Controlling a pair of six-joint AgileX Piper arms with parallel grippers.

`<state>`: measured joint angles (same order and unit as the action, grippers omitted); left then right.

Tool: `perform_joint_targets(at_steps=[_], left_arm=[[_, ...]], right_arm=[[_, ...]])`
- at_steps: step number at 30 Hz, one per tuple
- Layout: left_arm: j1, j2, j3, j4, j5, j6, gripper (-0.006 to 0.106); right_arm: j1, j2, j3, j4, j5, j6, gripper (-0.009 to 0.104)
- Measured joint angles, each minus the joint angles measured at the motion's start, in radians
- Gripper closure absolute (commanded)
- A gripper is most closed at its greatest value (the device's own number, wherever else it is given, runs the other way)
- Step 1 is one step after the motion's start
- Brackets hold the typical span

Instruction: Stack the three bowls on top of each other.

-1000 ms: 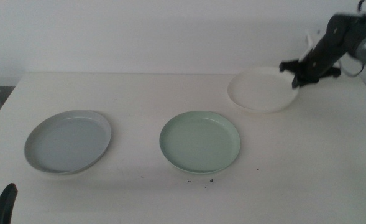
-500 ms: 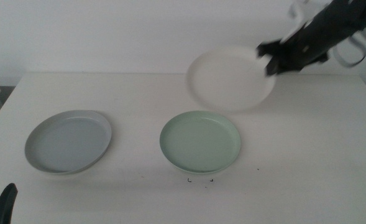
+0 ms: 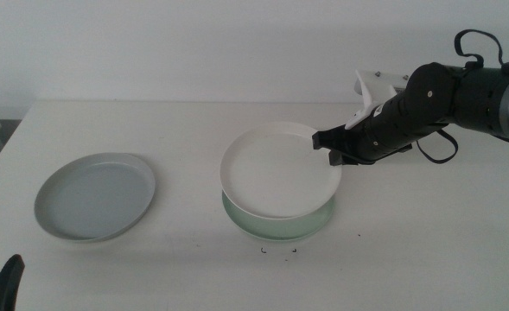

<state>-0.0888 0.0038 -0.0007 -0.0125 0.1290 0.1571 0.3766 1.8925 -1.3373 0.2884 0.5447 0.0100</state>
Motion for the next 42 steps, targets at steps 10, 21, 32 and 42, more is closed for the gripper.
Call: perform_joint_targets(at_steps=[10,21,32,42], left_arm=[[0.000,0.000,0.000,0.000,0.000,0.000,0.007],[0.000,0.000,0.000,0.000,0.000,0.000,0.007],[0.000,0.000,0.000,0.000,0.000,0.000,0.007],[0.000,0.000,0.000,0.000,0.000,0.000,0.007]], right_arm=[[0.000,0.060,0.006,0.006,-0.052,0.004,0.097],[0.000,0.086,0.008,0.012,-0.063,0.004,0.097],[0.000,0.096,0.008,0.012,-0.059,-0.019,0.036],[0.000,-0.107,-0.091,0.006,0.147,-0.172,0.002]])
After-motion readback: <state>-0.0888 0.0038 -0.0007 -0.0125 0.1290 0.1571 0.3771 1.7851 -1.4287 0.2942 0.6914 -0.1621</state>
